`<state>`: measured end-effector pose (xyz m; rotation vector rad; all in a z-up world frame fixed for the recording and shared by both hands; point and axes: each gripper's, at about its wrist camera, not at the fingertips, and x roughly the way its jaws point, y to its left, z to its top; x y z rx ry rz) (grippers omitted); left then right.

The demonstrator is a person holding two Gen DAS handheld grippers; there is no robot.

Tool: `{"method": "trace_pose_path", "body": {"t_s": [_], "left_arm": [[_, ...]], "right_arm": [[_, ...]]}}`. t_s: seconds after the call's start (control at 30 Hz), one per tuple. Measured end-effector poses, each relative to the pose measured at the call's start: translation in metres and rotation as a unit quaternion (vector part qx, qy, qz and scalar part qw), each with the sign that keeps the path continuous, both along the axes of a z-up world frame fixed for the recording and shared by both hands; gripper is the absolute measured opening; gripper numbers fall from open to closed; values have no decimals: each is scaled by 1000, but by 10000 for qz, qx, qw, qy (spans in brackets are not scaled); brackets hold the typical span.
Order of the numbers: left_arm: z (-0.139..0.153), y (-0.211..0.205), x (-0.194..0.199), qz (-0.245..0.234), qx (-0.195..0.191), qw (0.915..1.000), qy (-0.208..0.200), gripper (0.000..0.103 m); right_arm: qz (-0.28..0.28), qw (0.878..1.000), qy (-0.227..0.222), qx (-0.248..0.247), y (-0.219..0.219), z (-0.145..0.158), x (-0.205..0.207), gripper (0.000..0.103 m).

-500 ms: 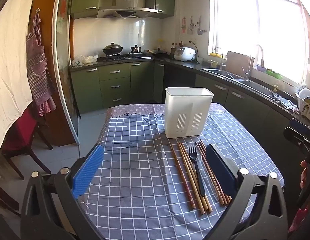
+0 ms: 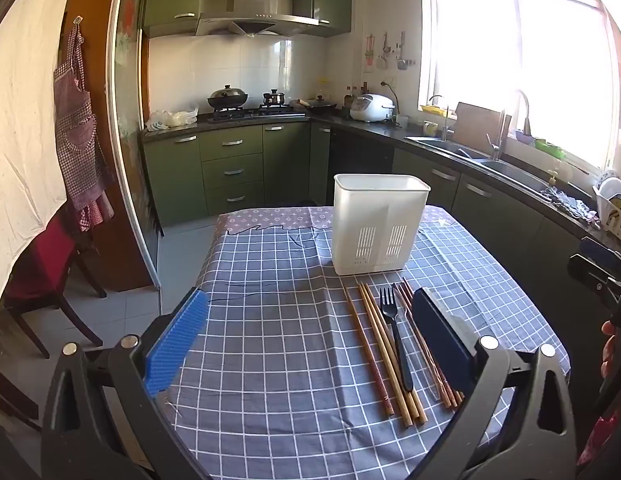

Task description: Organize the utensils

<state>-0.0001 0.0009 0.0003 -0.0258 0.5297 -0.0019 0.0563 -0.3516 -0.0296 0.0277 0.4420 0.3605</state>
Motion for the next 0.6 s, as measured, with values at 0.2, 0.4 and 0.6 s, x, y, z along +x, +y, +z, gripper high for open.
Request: {"method": "trace_pose_path", "body": {"t_s": [0.2,0.4,0.6], "left_arm": [[0,0,0,14,13,10000,4,97],[-2,-1,3,2,13,10000,14,97],[-2,0,3,10,9,10000,32,97]], "right_arm": [[-4,10000,9,14,-2,1,-1,99],[-8,10000,33,15,-1,-1,1,99],[-2,10000,46,7,0,-4,2,99]]}}
